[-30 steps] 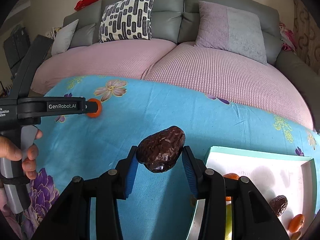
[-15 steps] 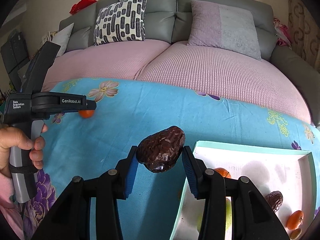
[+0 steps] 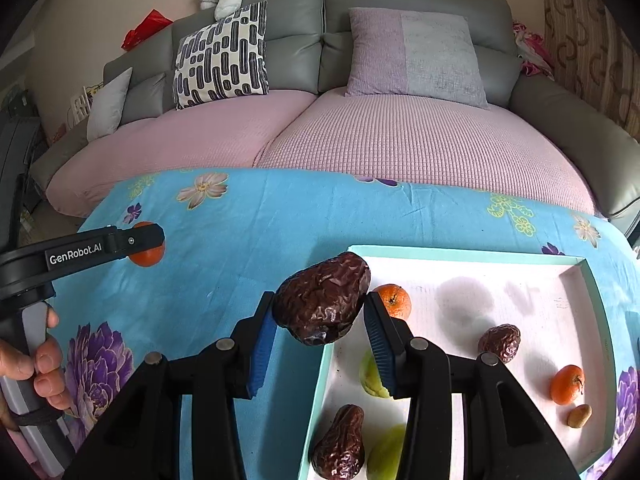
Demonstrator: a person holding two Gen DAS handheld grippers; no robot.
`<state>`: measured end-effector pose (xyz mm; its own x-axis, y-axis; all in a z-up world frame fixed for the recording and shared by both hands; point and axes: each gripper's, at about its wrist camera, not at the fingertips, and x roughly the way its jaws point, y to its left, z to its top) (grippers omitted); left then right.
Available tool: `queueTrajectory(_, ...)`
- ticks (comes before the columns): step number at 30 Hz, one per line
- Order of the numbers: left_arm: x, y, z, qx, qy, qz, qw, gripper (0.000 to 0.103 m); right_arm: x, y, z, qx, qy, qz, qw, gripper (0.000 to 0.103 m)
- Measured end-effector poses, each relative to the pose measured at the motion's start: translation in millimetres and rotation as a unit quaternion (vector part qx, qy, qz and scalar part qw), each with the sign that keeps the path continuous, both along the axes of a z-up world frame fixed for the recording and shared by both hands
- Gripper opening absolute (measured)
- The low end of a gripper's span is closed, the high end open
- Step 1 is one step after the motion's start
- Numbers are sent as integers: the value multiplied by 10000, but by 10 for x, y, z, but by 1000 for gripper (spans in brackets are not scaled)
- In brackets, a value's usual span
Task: Organize fruits
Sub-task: 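Carry the tangerine with the left tool while the right tool carries the date over the tray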
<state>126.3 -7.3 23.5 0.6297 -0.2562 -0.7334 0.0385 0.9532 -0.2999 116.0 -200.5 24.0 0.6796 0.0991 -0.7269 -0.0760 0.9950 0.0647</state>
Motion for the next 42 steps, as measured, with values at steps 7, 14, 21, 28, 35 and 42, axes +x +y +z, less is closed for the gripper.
queueTrajectory(7,-303,-317,12,-26,-81,-297,9995,40,-422,-249,77,190,-22,-373,9991,46)
queueTrajectory(14,-408,-846,-16,150,-59,-966,9952,40,-700,-575,38,349,48,-810,9961,46)
queueTrajectory(21,-604,-1347,-21,183,-60,-1604,9869,40,-832,-968,65,289,-39,-1302,9911,46)
queueTrajectory(28,-730,-1607,13,336,-136,-1911,9809,40,-992,-1405,81,354,-54,-1967,9798,46)
queueTrajectory(35,-655,-1794,28,492,-264,-2002,9782,40,-1155,-1661,162,393,-221,-2305,9720,46)
queueTrajectory(42,-508,-1945,-26,508,-349,-1951,9789,40,-1109,-1771,44,496,-34,-2340,9710,46)
